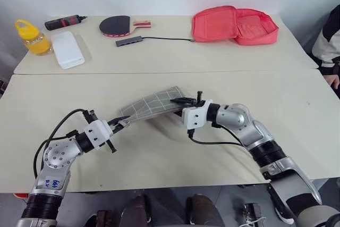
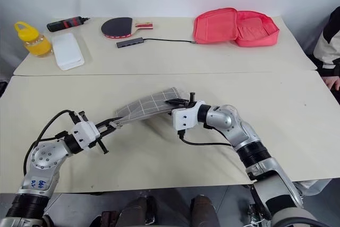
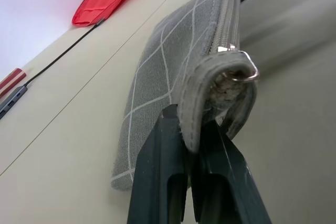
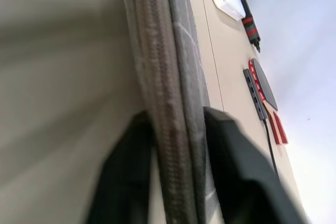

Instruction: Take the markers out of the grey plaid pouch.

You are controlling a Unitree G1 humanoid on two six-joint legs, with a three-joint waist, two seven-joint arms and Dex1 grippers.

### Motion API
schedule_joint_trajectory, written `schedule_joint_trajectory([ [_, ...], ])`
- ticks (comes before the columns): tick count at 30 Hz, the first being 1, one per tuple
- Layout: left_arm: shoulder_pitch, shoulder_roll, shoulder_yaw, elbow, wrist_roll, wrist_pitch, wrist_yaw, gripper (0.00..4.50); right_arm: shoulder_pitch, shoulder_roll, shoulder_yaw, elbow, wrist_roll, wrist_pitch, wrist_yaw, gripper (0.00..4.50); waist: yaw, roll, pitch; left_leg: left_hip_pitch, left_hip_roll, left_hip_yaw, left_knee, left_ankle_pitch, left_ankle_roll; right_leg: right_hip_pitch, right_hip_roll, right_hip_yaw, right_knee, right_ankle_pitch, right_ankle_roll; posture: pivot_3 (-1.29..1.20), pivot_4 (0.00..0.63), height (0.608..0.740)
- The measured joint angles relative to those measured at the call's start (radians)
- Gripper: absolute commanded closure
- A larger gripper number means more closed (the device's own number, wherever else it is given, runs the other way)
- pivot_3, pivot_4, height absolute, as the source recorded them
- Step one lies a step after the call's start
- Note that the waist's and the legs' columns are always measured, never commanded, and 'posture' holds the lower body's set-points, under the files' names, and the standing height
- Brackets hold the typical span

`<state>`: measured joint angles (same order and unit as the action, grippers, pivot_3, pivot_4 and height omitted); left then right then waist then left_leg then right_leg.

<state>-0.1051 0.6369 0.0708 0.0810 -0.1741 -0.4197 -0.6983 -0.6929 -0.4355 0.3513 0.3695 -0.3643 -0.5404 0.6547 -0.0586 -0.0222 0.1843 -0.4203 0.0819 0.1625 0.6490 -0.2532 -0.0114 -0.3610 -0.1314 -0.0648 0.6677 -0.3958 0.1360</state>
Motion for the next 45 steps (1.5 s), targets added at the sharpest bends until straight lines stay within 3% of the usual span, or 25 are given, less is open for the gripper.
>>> schedule_joint_trajectory([
  [2, 0.004, -0.003, 0.006, -0.013, -0.026, 0.025, -0.004, 4.50, 0.000, 0.004, -0.001, 0.000, 0.001, 0.002, 0.000, 4.48, 0.000, 0.000, 0.000, 0.000, 0.000, 0.000, 0.000, 0.000, 0.000, 0.000, 0.000, 0.000, 0.000, 0.000, 0.000, 0.00, 0.150, 0.740],
  [5, 0.016, -0.005, 0.018, -0.042, -0.095, 0.082, -0.034, 3.74, 0.000, 0.011, -0.003, 0.000, 0.009, 0.014, -0.001, 4.50, -0.001, 0.000, 0.000, 0.000, 0.000, 0.000, 0.000, 0.000, 0.000, 0.000, 0.000, 0.000, 0.000, 0.000, 0.000, 0.00, 0.150, 0.740],
  [11, 0.054, -0.002, 0.031, -0.077, -0.086, 0.068, -0.056, 1.79, -0.002, 0.019, -0.011, 0.019, 0.037, 0.032, -0.012, 4.50, -0.001, 0.000, 0.000, 0.000, 0.000, 0.000, 0.000, 0.000, 0.000, 0.000, 0.000, 0.000, 0.000, 0.000, 0.000, 0.00, 0.150, 0.740],
  [23, 0.114, 0.012, 0.113, -0.067, 0.008, -0.096, -0.025, 1.79, -0.037, -0.004, -0.067, 0.083, 0.104, 0.032, -0.011, 4.50, -0.001, 0.000, 0.000, 0.000, 0.000, 0.000, 0.000, 0.000, 0.000, 0.000, 0.000, 0.000, 0.000, 0.000, 0.000, 0.00, 0.150, 0.740],
  [31, 0.068, 0.011, 0.113, 0.034, 0.128, -0.175, 0.046, 1.79, -0.007, -0.023, -0.085, 0.069, 0.233, 0.010, 0.091, 4.50, 0.000, 0.000, 0.000, 0.000, 0.000, 0.000, 0.000, 0.000, 0.000, 0.000, 0.000, 0.000, 0.000, 0.000, 0.000, 0.00, 0.150, 0.740],
  [38, -0.004, 0.003, 0.053, 0.093, 0.159, -0.215, 0.052, 1.79, 0.024, -0.035, -0.085, 0.040, 0.319, 0.000, 0.200, 4.50, 0.000, 0.000, 0.000, 0.000, 0.000, 0.000, 0.000, 0.000, 0.000, 0.000, 0.000, 0.000, 0.000, 0.000, 0.000, 0.00, 0.150, 0.740],
  [45, -0.019, -0.011, -0.012, 0.092, 0.134, -0.227, 0.022, 1.79, 0.033, -0.029, -0.085, 0.022, 0.328, 0.015, 0.207, 4.50, 0.000, 0.000, 0.000, 0.000, 0.000, 0.000, 0.000, 0.000, 0.000, 0.000, 0.000, 0.000, 0.001, 0.000, 0.000, 0.00, 0.150, 0.740],
])
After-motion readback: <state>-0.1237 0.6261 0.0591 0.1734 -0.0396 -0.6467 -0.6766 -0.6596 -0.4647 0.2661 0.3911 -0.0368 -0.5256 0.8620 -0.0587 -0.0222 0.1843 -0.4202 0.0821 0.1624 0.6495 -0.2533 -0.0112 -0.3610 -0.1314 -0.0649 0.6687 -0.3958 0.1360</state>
